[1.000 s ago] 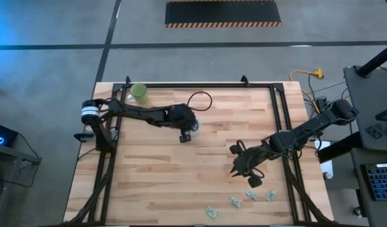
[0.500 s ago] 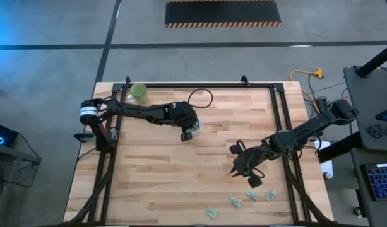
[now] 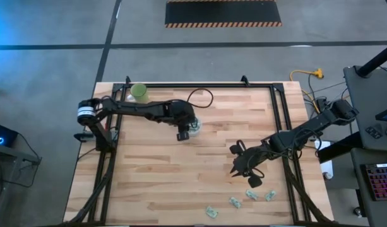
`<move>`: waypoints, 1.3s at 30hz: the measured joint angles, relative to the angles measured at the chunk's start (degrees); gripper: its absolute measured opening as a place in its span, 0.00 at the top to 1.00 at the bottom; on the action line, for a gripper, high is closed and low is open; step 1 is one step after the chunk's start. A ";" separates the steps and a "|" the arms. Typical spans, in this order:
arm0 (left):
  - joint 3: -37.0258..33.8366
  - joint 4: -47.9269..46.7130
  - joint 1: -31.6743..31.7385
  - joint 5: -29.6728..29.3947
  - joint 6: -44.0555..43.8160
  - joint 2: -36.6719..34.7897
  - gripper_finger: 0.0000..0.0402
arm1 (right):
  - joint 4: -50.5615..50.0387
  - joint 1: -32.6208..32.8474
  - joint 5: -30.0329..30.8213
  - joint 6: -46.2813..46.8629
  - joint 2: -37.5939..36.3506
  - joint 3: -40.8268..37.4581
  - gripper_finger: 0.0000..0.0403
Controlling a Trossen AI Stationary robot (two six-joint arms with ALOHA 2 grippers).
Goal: Pick and place Stevia / Truvia into bins
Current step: Put the green stevia packet into the transparent container
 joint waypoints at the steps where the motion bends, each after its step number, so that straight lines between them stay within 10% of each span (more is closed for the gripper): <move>1: 0.57 -1.61 -0.10 0.12 -0.83 -0.24 0.65 | -0.01 0.02 0.00 0.44 0.00 0.00 0.83; 16: -1.57 -5.41 -14.30 5.75 -3.35 -16.11 0.60 | -3.71 4.10 -0.12 15.29 0.00 -1.18 0.81; 27: -16.17 22.85 -34.12 -1.45 -4.20 -20.66 0.60 | -4.23 19.87 13.30 31.15 0.55 -1.51 0.83; 39: -23.90 37.22 -36.15 -2.07 -3.94 -20.65 0.60 | -1.51 31.92 19.35 55.22 11.02 -1.74 0.83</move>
